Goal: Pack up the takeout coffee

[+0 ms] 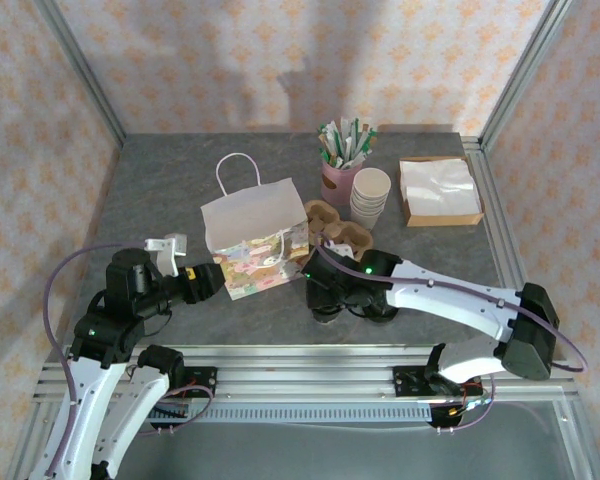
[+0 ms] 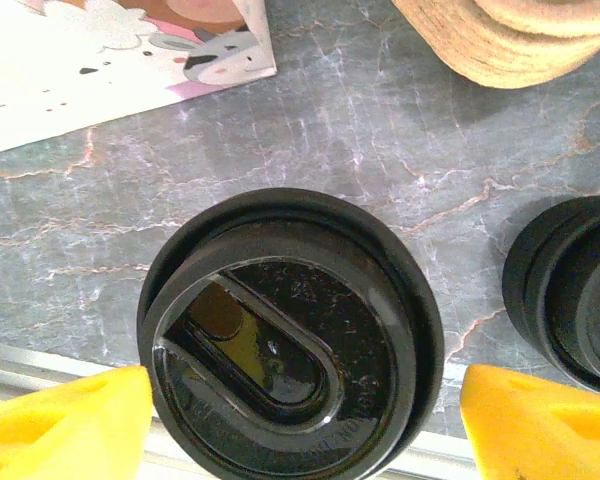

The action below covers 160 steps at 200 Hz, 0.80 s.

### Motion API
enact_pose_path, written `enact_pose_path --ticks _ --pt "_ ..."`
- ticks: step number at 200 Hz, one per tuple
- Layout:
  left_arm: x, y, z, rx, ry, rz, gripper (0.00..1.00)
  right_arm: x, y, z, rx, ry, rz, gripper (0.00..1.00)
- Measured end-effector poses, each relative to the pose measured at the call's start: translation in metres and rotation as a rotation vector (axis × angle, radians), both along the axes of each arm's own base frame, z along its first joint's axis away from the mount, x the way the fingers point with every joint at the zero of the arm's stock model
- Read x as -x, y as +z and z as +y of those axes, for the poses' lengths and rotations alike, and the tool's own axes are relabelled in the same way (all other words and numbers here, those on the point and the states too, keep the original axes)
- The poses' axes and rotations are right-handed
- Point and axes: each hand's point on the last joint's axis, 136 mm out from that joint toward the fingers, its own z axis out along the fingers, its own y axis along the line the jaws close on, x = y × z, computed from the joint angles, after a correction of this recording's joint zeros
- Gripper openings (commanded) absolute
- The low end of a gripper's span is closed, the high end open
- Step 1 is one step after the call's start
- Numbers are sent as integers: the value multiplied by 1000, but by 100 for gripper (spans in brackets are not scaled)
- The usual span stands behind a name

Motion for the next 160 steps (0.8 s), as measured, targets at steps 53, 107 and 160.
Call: enact_pose_path --ticks 53,107,160 --pt "-1 -1 2 -8 10 4 68 -2 10 7 -37 40 -29 87" --pt "-3 -2 6 -40 24 -9 68 -30 91 -29 -8 119 -381 79" --pt "-9 5 11 -82 36 -33 68 -96 142 -99 67 97 -551 46"
